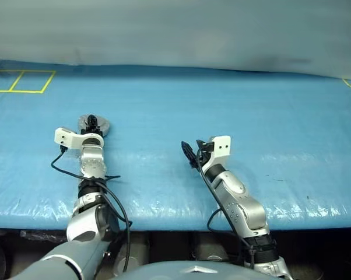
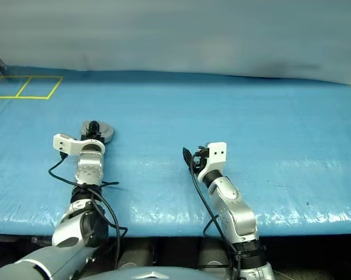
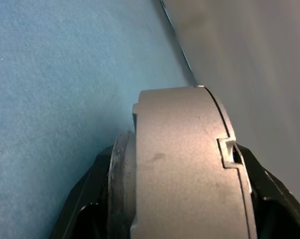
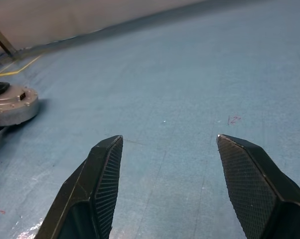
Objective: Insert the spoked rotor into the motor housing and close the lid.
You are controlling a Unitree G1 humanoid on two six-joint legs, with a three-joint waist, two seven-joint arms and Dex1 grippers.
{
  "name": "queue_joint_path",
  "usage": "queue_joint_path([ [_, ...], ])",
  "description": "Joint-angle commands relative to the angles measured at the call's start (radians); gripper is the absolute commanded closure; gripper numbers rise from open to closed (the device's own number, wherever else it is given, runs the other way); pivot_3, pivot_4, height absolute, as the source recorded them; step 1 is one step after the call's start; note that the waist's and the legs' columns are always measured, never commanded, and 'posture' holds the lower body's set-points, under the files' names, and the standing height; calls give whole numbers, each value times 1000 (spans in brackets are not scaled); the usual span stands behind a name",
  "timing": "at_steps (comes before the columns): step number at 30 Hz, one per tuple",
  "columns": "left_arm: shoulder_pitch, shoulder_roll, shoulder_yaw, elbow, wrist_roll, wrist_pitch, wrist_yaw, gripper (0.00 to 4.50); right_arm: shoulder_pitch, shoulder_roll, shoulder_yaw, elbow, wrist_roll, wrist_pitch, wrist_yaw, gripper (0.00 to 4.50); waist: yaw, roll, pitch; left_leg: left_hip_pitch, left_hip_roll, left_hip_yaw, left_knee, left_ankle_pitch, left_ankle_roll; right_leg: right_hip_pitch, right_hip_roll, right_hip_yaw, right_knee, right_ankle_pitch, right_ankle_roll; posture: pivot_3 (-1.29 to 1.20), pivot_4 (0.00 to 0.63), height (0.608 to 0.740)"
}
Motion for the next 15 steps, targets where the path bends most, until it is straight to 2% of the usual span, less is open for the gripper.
queue_joint_path([
  [1, 42, 25, -21, -36, 121, -93, 72, 782, -16, 4, -14, -8, -9, 1, 15, 1307, -6, 0, 0, 0, 0, 0, 0, 0, 0, 0, 0, 0, 0, 0, 1, 0, 150, 740],
  [2, 62, 32, -3, -76, 156, -142, 140, 507, -21, 3, -22, -2, -10, 4, 13, 1307, -9, 0, 0, 0, 0, 0, -1, 0, 0, 0, 0, 0, 0, 2, 3, 0, 150, 740],
  [5, 127, 44, 35, -190, 252, -246, 309, 507, -33, 1, -38, 10, -12, 7, 14, 1307, -25, -1, -1, 1, 1, 1, -2, 0, -1, -2, 1, 2, 0, 3, 2, 0, 150, 740],
  [7, 173, 61, 8, -252, 357, -245, 402, 507, -35, 6, -44, 13, -10, 14, 18, 1307, -23, -1, -1, 0, 1, 0, -4, 1, -2, -4, 1, 3, 0, 3, 2, 0, 150, 740],
  [10, 203, 68, -33, -371, 441, -271, 430, 507, -27, 14, -45, 0, -13, 14, 29, 1307, -2, -2, -1, -1, 1, -1, -5, 2, -4, -6, 1, 2, 1, 4, 0, 0, 150, 740],
  [12, 193, 75, -93, -413, 476, -285, 360, 507, -18, -1, -41, -22, -43, -13, 34, 1307, 18, -3, -1, -2, 1, -2, -5, 2, -4, -5, 1, 1, 0, 4, 1, 0, 150, 740],
  [14, 182, 75, -187, -464, 471, -277, 211, 507, -10, -34, -42, -51, -104, -69, 27, 1307, 29, -3, -1, -2, 0, -2, -3, 3, -4, -4, 1, 0, 0, 4, 1, 0, 150, 740],
  [15, 187, 86, -295, -521, 431, -233, 22, 507, -12, -55, -69, -65, -194, -173, -33, 1307, 32, -3, -1, -3, -1, -2, -3, 4, -3, -3, 0, 0, -1, 2, -1, 0, 150, 740],
])
